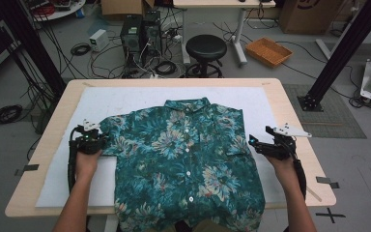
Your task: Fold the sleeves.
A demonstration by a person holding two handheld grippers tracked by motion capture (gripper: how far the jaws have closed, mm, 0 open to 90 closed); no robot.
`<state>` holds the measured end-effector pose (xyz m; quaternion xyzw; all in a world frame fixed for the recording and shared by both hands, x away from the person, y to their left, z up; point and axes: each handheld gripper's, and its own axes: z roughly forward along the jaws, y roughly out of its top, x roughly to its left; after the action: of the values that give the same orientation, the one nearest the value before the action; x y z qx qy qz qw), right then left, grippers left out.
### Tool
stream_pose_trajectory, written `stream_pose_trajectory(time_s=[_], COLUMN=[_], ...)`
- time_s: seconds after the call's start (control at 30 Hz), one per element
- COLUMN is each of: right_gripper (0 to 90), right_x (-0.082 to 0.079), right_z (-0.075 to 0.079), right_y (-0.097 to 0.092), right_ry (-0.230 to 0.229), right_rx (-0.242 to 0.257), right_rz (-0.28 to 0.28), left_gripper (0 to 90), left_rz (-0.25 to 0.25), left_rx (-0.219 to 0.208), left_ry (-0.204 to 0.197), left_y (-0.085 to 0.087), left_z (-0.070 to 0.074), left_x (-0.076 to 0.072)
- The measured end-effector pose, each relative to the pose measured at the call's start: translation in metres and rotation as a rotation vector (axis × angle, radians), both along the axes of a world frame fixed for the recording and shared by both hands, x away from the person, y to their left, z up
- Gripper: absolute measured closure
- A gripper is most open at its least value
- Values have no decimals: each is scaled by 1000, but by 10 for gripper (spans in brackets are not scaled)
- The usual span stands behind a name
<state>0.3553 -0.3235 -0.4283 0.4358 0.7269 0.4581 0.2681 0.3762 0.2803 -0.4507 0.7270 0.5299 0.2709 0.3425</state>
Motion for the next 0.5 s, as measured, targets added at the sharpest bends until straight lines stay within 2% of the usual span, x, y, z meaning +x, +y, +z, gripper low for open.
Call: stream_pose_trajectory(time_s=[0.17,0.43,0.5], right_gripper=[218,218,218], right_x=[0,-1,-1], right_z=[0,0,1], right_y=[-1,-3,-3], right_ry=[3,1,-2], right_rx=[3,14,16], right_rz=[-4,-12,-12], left_gripper=[863,863,863], left_rz=[-40,-119,-142], left_rx=[-40,-88,-76], left_ry=[-46,-136,-144], left_y=[-6,-25,-33], left_z=[8,34,41], left_x=[-1,1,3])
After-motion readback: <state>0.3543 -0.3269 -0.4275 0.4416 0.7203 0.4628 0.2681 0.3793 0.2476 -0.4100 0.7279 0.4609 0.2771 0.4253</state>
